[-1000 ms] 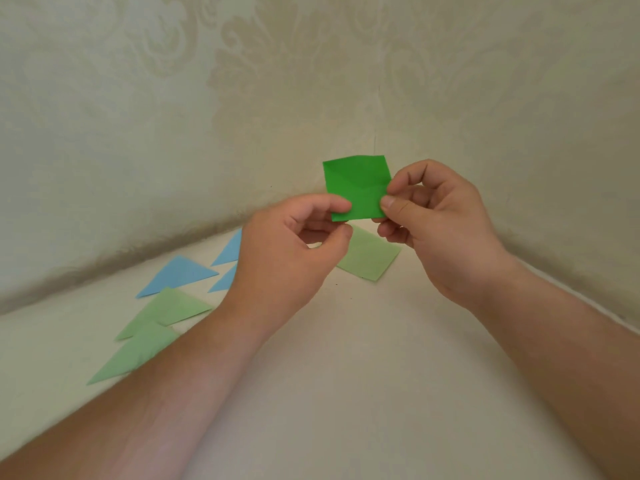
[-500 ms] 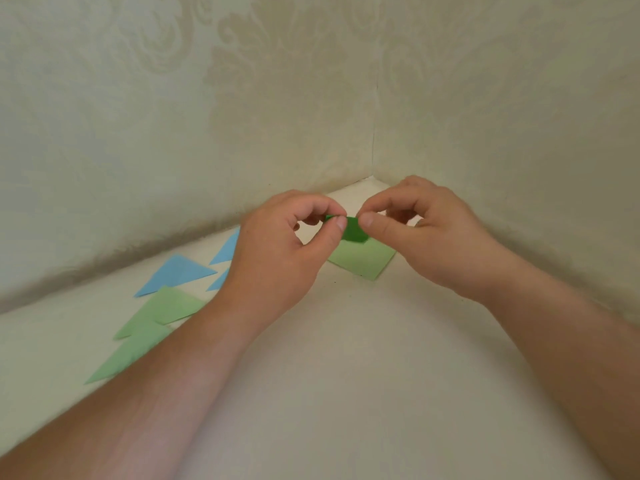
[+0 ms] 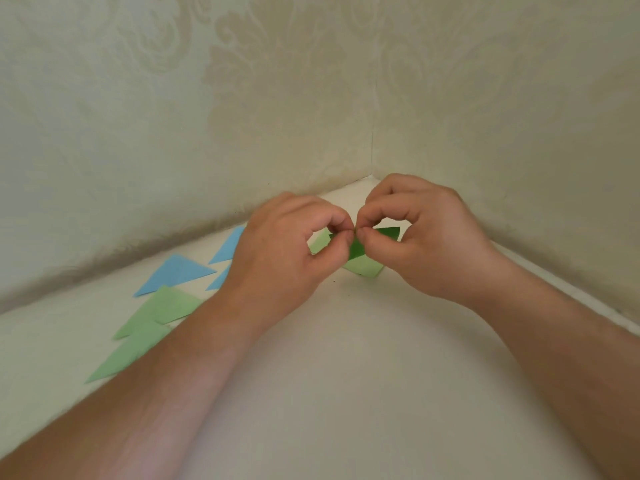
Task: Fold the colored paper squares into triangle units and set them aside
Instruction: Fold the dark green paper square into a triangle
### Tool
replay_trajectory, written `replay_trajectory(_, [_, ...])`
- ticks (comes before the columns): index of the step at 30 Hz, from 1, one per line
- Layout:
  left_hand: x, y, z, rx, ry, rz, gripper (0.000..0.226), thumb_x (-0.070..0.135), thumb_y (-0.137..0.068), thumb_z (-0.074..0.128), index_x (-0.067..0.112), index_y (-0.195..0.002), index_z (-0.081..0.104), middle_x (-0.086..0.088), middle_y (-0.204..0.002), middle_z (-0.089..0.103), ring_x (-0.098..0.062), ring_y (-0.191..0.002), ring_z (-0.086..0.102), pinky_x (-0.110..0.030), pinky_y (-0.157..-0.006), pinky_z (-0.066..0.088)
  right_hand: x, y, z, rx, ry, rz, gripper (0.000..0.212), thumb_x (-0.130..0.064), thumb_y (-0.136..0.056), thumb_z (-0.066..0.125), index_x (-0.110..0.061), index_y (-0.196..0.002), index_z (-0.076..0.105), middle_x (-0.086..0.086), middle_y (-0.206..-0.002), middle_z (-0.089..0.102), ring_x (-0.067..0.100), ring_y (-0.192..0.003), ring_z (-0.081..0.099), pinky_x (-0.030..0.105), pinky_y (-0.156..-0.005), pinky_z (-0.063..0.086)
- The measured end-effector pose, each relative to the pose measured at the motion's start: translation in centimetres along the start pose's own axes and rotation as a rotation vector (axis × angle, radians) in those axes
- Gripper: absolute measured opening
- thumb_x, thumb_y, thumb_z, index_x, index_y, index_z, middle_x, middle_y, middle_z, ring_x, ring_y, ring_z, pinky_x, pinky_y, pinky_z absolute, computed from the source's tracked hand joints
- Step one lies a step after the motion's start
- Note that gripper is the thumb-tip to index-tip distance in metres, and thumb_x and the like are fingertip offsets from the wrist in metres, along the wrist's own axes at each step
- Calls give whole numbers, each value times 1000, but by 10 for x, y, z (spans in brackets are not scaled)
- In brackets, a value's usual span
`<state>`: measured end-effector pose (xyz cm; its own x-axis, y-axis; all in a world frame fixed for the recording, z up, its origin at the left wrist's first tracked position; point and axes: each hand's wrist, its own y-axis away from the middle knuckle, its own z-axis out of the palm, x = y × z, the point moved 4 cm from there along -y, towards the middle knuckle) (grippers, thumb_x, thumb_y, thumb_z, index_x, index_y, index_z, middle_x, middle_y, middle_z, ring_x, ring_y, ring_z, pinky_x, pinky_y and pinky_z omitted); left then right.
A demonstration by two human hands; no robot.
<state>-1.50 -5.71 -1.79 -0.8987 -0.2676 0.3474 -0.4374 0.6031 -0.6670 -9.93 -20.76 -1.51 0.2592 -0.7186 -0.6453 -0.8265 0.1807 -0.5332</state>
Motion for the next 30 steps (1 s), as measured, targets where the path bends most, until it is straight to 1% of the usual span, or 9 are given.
replay_trajectory(2, [1,0,-2,30,14,-6,8,29,-87,63,27,-82,69,17,-83,66,-8,-87,57,-27,-80,44,1,0,-1,22,-17,-1,14,-8,-85,73,-20,-78,76,-8,-89,64,6,-69,55,10,-52,34])
replay_trajectory(5, [3,0,-4,53,43,-16,8,27,-86,62,26,-80,68,17,-83,66,-9,-88,59,-30,-80,46,2,-1,-4,63,5,-20,14,-7,-82,73,-20,-76,75,-9,-88,67,5,-81,58,7,-64,36])
replay_trajectory(9, [4,1,-3,58,66,-30,7,30,-84,63,27,-80,69,21,-81,65,-7,-88,60,-26,-80,45,3,-2,-3,58,-3,-20,18,-4,-81,72,-19,-73,74,-10,-85,69,7,-82,62,9,-65,37])
replay_trajectory(11, [4,1,-3,62,73,-40,5,31,-84,67,29,-82,71,22,-83,66,-7,-90,60,-23,-82,44,5,-2,-2,59,-3,-19,18,-6,-80,73,-22,-72,73,-10,-84,69,11,-86,63,14,-68,41])
replay_trajectory(15, [4,0,-6,85,66,-18,9,18,-82,73,25,-77,71,20,-78,66,-7,-86,60,-21,-79,43,8,-3,-2,74,-25,3,11,-16,-77,72,-26,-74,75,-11,-84,70,13,-90,64,22,-75,48])
replay_trajectory(19, [5,0,-5,63,56,-43,9,21,-81,72,28,-76,69,21,-77,64,-7,-86,60,-21,-77,42,7,-3,-2,72,-22,-23,14,-10,-77,71,-23,-73,74,-10,-82,70,13,-89,64,29,-75,48])
replay_trajectory(22, [4,0,-6,81,62,-47,8,21,-80,69,26,-75,68,21,-77,64,-6,-85,60,-20,-77,43,8,-3,-3,71,-22,-20,16,-9,-80,74,-24,-76,76,-10,-84,71,14,-90,64,28,-75,49])
replay_trajectory(25, [2,0,-7,92,54,-47,6,23,-81,67,27,-76,68,19,-78,65,-8,-84,61,-24,-78,45,11,-4,-5,85,-25,7,17,-9,-81,74,-25,-76,77,-12,-84,71,13,-90,64,27,-76,49])
replay_trajectory(30, [-1,-1,-9,108,53,-58,7,25,-81,66,30,-76,66,22,-79,64,-6,-83,60,-22,-77,44,11,-5,-6,63,-50,17,16,-13,-85,76,-27,-77,77,-12,-85,72,13,-90,66,28,-77,51])
